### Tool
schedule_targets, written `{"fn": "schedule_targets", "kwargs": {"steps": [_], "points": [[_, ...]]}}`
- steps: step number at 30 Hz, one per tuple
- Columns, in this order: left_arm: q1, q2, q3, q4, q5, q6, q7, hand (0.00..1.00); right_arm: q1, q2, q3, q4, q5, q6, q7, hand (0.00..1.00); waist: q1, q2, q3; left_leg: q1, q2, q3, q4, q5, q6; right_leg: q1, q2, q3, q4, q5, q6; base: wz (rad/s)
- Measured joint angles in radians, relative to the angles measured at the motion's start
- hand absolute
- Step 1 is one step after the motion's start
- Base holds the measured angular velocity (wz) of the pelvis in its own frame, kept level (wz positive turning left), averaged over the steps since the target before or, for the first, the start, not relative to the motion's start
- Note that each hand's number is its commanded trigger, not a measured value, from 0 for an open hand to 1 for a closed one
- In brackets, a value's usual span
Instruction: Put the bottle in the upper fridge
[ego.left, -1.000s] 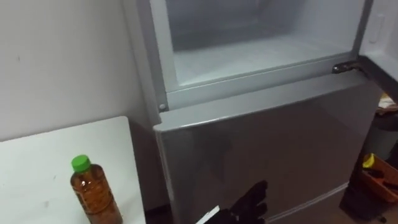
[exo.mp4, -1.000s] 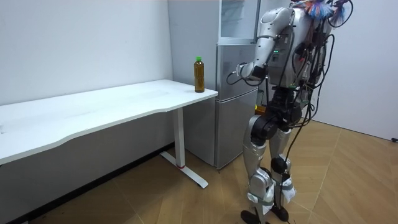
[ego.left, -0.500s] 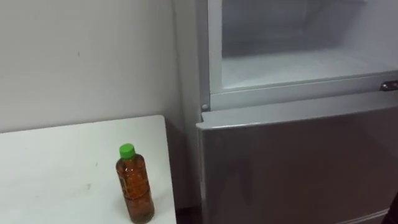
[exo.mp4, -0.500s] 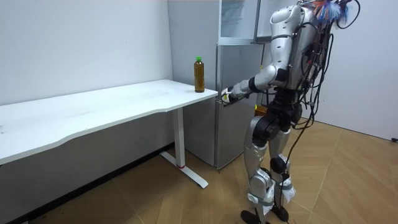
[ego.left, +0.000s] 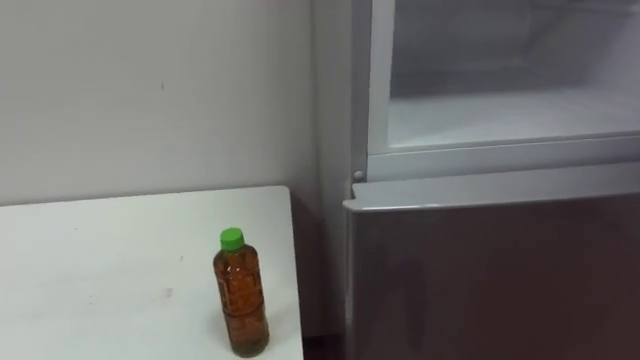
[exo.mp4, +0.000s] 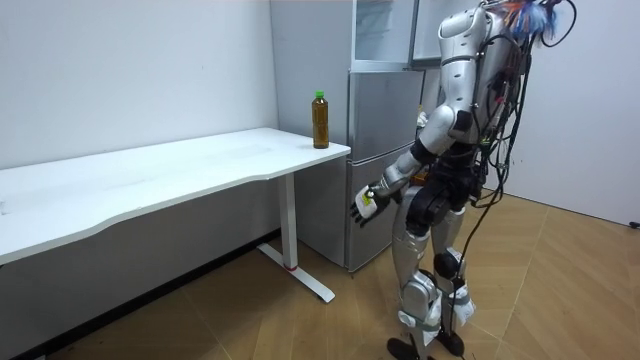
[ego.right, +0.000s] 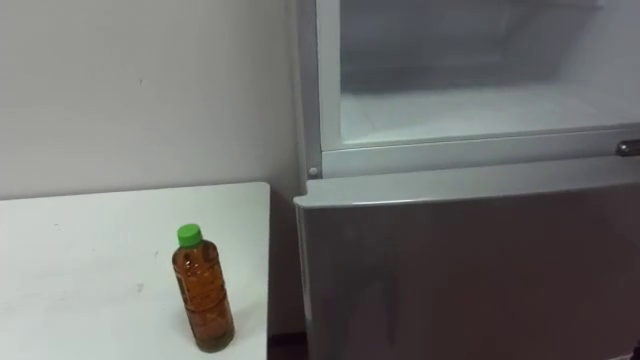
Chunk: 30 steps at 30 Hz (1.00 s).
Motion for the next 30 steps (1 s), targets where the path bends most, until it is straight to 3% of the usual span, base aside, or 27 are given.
{"fn": "schedule_targets", "kwargs": {"steps": [6,12,20,26,30], "points": [[0.015,-0.028,0.143,0.175,-0.023,-0.036,0.101,0.00,0.006,0.011,-0.004,-0.001,-0.036,-0.012,-0.006,0.00,0.005,0.001,-0.0005,-0.005,-0.001,-0.008,0.002,0.000,0.000,0.000,0.000,-0.008,-0.001,-0.004,-0.001,0.05],[0.036,-0.041,0.219,0.227,-0.032,-0.038,0.191,0.00,0.011,0.010,-0.006,-0.013,-0.059,-0.012,0.000,0.00,0.027,-0.005,-0.0043,-0.003,-0.003,-0.021,0.002,0.000,0.000,0.005,0.000,-0.012,-0.001,-0.004,-0.001,0.04],[0.056,-0.040,0.237,0.254,0.004,0.002,0.223,0.00,0.030,0.009,-0.005,-0.013,-0.094,-0.010,0.004,0.00,0.030,-0.006,-0.0047,0.001,-0.006,-0.025,-0.003,0.000,0.000,0.021,-0.001,-0.018,-0.014,-0.004,0.000,0.02],[0.013,-0.040,0.236,0.254,0.147,0.024,0.244,0.00,0.030,0.009,0.000,-0.014,-0.148,-0.008,0.009,0.00,0.032,-0.004,-0.0043,-0.017,-0.006,-0.027,-0.003,0.000,0.000,0.009,-0.001,-0.018,-0.012,-0.004,0.001,0.00],[-0.002,-0.040,0.233,0.254,0.162,0.030,0.256,0.00,0.031,0.009,0.002,-0.017,-0.149,-0.002,0.028,0.00,0.029,-0.008,-0.0063,-0.021,-0.007,-0.026,-0.003,0.000,0.000,0.008,-0.001,-0.018,-0.010,-0.003,0.001,0.00]]}}
